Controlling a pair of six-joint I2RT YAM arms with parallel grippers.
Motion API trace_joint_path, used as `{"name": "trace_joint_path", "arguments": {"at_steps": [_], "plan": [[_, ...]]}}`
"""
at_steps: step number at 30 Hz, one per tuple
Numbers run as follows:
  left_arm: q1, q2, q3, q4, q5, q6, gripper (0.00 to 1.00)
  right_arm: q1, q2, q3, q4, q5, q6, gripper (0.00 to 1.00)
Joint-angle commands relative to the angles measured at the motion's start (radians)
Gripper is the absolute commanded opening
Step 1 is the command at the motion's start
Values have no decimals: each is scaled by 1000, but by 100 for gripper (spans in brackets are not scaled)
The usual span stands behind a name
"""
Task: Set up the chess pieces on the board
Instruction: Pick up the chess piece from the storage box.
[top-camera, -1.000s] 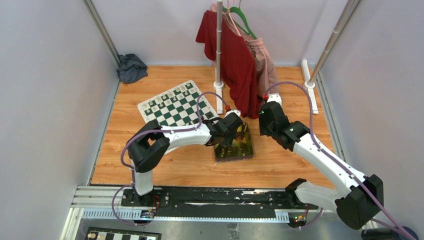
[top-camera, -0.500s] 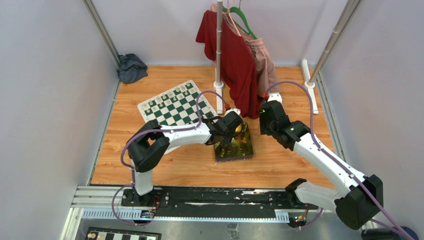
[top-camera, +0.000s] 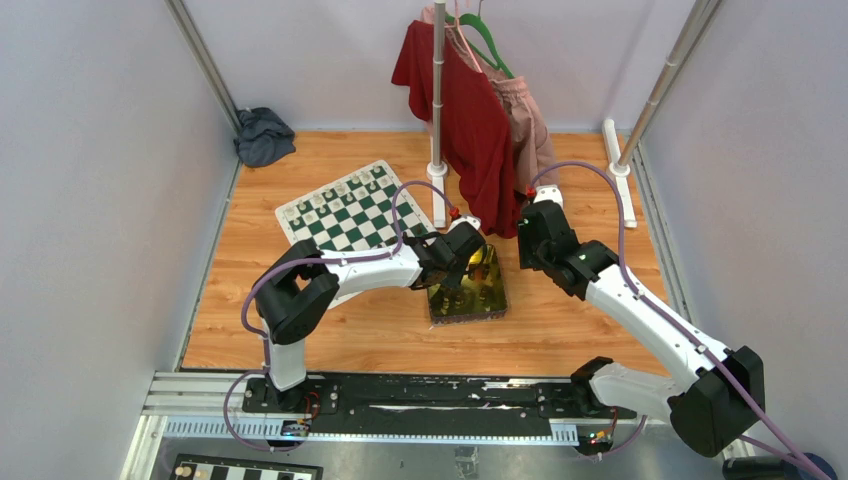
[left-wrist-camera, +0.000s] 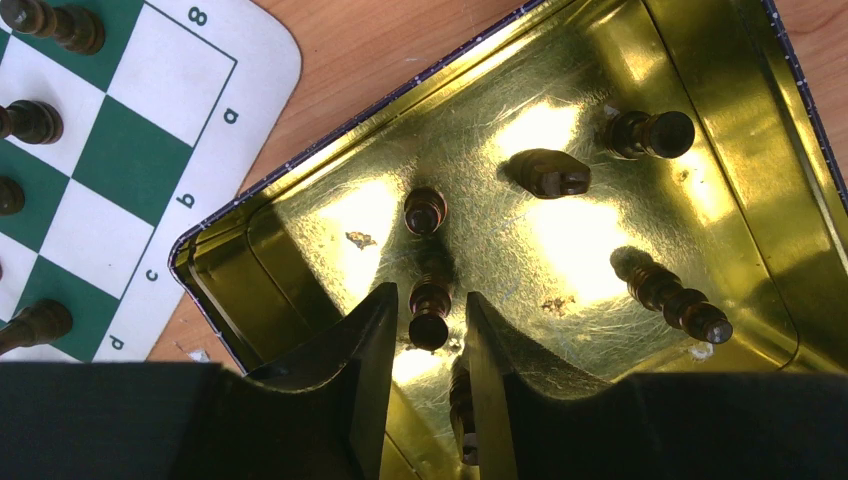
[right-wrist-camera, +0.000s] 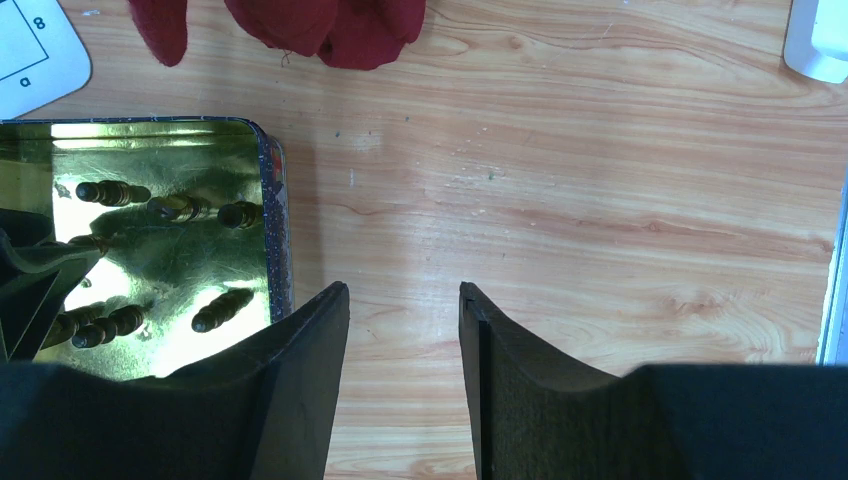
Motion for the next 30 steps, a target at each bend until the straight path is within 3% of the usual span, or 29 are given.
{"name": "trace_joint_path", "arguments": {"at_steps": [1,17,30], "plan": [[5,21,6,2,-16,10,37,-15,5,-17,4,-3,-2,49],[8,28,-5,1,-11,10,26,-16,11,-15,6,-1,-3,49],[10,22,-6,-10,-26,7,4,-19,11,-6,5,-2,-15,49]]}}
